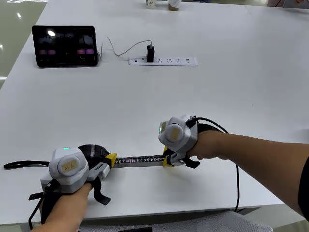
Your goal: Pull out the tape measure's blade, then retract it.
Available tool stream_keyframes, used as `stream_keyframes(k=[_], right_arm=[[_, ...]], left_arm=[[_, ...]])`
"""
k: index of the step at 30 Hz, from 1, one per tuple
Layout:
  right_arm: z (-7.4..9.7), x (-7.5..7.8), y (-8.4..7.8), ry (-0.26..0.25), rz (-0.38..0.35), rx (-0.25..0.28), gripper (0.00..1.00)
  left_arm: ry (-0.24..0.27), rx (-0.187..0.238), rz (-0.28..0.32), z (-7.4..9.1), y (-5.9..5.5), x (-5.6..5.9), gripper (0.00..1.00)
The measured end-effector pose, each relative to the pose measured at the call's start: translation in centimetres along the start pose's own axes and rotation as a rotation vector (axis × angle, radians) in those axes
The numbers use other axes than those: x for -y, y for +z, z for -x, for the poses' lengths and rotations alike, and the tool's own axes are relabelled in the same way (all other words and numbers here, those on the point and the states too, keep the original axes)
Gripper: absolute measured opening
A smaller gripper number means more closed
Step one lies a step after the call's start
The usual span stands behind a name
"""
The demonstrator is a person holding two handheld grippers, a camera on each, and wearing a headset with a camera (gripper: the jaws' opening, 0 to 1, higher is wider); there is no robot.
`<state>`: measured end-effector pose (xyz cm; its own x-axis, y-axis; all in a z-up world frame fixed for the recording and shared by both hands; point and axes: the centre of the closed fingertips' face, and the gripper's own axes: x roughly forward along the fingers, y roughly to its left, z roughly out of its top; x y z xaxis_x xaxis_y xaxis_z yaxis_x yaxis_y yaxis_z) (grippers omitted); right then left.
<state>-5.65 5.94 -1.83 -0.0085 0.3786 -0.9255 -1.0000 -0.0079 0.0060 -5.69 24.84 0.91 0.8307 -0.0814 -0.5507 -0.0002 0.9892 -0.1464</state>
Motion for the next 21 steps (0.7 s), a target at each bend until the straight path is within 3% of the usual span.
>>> stream_keyframes(k=[21], right_arm=[[-0.6, -0.1, 1.4, 0.006, 0.005, 0.034, 0.12]], left_arm=[[-0.003, -0.004, 0.003, 0.0, -0.1, 0.1, 0.65]])
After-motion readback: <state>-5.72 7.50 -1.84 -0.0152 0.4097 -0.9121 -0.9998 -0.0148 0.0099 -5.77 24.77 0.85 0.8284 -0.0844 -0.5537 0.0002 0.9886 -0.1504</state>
